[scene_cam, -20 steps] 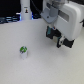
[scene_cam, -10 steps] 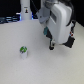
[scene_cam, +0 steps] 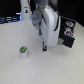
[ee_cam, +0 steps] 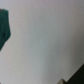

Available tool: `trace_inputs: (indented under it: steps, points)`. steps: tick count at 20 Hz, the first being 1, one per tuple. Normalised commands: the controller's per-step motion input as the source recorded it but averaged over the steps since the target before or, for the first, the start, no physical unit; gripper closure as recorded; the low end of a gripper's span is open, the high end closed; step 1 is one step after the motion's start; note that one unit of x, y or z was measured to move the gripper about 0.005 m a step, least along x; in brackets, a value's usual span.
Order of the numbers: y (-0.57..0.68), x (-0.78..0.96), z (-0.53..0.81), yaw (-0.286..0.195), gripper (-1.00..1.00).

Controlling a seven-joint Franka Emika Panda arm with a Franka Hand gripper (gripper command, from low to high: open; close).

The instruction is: Open the kcup holder, insert the kcup into the holder, and close the kcup holder

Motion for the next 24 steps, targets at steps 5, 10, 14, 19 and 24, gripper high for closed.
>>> trace_inputs:
  steps: [5,10,14,19,24]
  points:
    - [-0.45,-0.36,-0.31,-0.288,-1.0]
    - [-0.45,-0.45,-0.37,-0.278,-1.0]
    - [-0.45,-0.42,-0.39,-0.282,-1.0]
    - [-0.43,-0.33,-0.36,-0.295,-1.0]
    - [-0.43,-0.15,-0.22,-0.3,-1.0]
